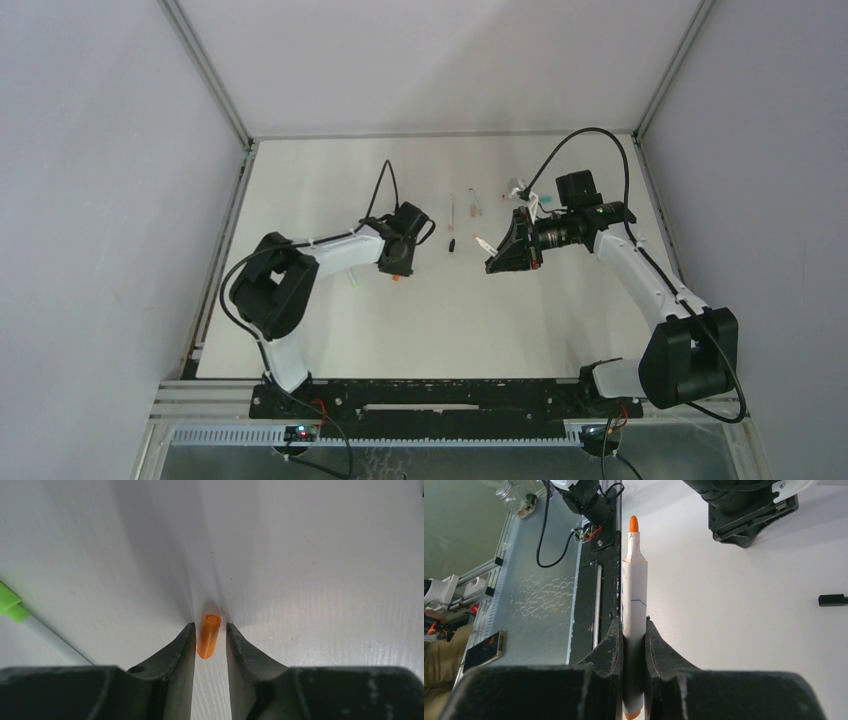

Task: Insert the pens into the pen caps
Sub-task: Insert the pen cap onto the pen.

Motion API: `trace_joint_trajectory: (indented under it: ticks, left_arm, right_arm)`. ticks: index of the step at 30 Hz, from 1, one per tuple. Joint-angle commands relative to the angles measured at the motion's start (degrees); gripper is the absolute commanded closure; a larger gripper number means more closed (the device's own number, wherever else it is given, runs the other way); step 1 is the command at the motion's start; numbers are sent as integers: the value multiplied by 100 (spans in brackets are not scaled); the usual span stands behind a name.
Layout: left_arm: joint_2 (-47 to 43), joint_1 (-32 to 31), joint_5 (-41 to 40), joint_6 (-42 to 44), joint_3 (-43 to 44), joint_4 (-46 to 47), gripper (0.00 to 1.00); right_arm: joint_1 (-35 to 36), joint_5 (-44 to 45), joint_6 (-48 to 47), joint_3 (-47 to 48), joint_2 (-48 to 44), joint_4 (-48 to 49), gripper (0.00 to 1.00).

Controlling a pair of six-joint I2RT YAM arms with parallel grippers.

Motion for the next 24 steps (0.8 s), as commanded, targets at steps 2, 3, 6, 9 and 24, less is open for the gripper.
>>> trace_joint_trajectory:
  ticks: [2, 3, 6, 9, 24]
  left_arm:
    - [191, 62, 312, 251, 377, -611, 69]
    - [226, 62, 349, 269, 404, -656, 70]
    - [371, 56, 432, 339, 540, -852, 73]
    - [534, 59, 555, 434, 692, -1011, 78]
    - [-303, 56, 396, 360, 621, -966, 100]
  right_arm:
    - [6, -123, -128, 206, -117, -38, 100]
    - [-3, -129, -129, 213, -127, -36, 100]
    - [-4, -139, -127, 214, -151, -34, 100]
    - [-18, -151, -129, 211, -184, -46, 100]
    - [-145, -212, -233, 211, -344, -123, 100]
